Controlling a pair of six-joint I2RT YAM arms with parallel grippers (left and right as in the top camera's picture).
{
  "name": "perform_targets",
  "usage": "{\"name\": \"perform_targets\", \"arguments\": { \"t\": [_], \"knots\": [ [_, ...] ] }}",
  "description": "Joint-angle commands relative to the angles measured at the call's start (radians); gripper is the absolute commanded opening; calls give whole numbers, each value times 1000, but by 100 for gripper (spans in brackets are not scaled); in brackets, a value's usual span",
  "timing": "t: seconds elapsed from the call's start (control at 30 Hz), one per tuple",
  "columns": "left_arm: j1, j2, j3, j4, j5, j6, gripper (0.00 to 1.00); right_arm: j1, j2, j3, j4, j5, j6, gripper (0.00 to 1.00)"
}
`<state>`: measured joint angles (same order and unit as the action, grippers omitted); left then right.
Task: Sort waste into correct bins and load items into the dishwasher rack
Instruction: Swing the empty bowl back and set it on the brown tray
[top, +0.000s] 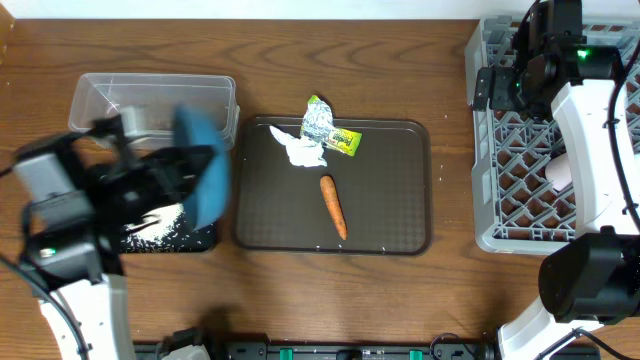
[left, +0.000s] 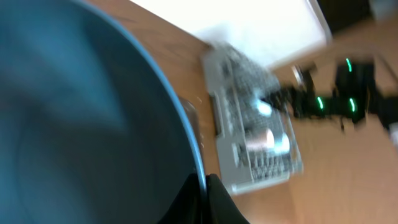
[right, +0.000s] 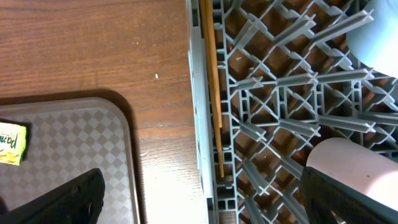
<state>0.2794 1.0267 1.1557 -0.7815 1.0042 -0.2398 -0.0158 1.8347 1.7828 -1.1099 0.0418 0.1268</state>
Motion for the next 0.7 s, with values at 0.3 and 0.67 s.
{"name": "perform_targets", "arguments": {
  "t": [0.3,0.67],
  "knots": [
    [-840,155,31,193,-914,-113,6,-3,0,0,-2,7,14,99],
    [-1111,520,31,446,-1117,26,7,-3,0,0,-2,7,14,99]
  ]
}}
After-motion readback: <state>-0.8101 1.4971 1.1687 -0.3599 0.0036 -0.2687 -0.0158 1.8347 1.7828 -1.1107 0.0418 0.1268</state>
